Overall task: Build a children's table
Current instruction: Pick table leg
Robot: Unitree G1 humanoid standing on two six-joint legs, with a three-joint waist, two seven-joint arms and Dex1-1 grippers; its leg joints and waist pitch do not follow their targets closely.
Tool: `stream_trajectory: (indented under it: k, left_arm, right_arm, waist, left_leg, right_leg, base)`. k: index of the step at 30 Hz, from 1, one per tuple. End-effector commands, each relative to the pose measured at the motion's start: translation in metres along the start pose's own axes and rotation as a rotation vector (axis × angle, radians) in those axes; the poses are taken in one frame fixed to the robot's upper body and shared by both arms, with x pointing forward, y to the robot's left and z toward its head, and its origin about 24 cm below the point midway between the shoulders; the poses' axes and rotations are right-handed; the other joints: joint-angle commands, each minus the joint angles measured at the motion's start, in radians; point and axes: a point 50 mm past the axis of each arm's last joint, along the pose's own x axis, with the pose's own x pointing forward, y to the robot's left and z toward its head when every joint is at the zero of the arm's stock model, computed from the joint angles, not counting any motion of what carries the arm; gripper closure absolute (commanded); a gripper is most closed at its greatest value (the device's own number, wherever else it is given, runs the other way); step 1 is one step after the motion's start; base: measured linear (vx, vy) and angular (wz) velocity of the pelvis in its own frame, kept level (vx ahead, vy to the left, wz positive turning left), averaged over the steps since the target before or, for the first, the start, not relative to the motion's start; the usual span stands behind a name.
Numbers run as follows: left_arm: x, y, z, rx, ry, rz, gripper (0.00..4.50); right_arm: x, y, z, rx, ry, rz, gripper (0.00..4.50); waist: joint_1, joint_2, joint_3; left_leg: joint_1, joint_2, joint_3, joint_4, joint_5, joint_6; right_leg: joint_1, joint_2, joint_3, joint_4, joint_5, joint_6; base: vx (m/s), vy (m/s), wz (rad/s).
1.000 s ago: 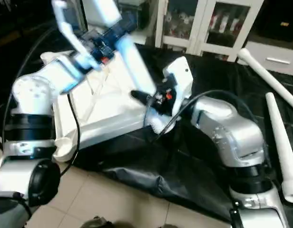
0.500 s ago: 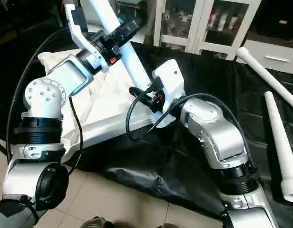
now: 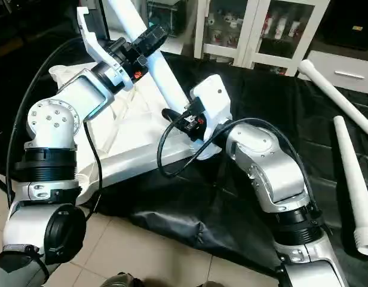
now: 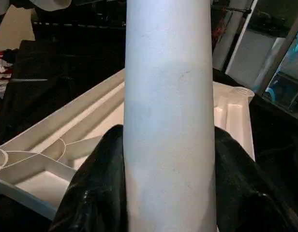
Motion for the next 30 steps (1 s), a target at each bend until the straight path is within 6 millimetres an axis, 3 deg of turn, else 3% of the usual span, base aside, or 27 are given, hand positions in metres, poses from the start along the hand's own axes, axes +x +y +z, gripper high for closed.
stream_trajectory:
  k: [1,6,12,13,24,30]
  left_arm:
    - [0.001,-0.015,0.001,0.042,0.051,-0.112,2.76]
    - [-0.003,-0.031,-0.003,0.113,0.201,-0.298,2.77]
    - [-0.004,-0.041,-0.003,0.133,0.264,-0.403,2.77]
    - [-0.003,-0.043,-0.002,0.142,0.274,-0.429,2.77]
    - [-0.005,-0.042,-0.002,0.14,0.303,-0.476,2.78]
    - [-0.006,-0.04,-0.002,0.169,0.319,-0.477,2.78]
  right_arm:
    - [-0.002,-0.007,0.009,0.08,-0.047,0.011,1.97]
    - [-0.023,-0.014,0.012,0.202,0.012,0.221,1.56]
    - [-0.033,-0.022,0.015,0.288,0.04,0.277,1.13]
    - [-0.036,-0.024,0.016,0.279,0.062,0.293,1.11]
    - [-0.05,-0.024,0.019,0.352,0.128,0.382,1.11]
    - [-0.05,-0.015,0.009,0.201,0.217,0.391,1.11]
  waist:
    - [-0.002,-0.011,-0.078]
    - [0.002,-0.01,-0.078]
    - [0.003,-0.013,-0.077]
    - [0.002,-0.016,-0.076]
    - [0.007,-0.015,-0.079]
    - [0.011,-0.015,-0.079]
  left_leg:
    - [0.025,0.062,-0.026,-0.075,-0.081,0.026]
    - [0.029,0.065,-0.025,-0.075,-0.069,0.034]
    - [0.026,0.063,-0.024,-0.074,-0.074,0.024]
    - [0.025,0.064,-0.024,-0.074,-0.073,0.021]
    - [0.025,0.064,-0.024,-0.071,-0.051,0.029]
    - [0.025,0.066,-0.024,-0.07,-0.051,0.022]
  right_leg:
    - [0.053,-0.079,0.04,-0.062,-0.061,-0.245]
    - [0.053,-0.075,0.037,-0.058,-0.046,-0.256]
    - [0.055,-0.08,0.038,-0.062,-0.092,-0.259]
    - [0.055,-0.08,0.038,-0.064,-0.1,-0.256]
    - [0.056,-0.08,0.037,-0.061,-0.085,-0.263]
    - [0.055,-0.082,0.037,-0.06,-0.091,-0.252]
  base:
    - [0.0,0.0,0.0]
    - [0.0,0.0,0.0]
    - [0.0,0.0,0.0]
    - [0.0,0.0,0.0]
    - [0.0,0.0,0.0]
    - [0.0,0.0,0.0]
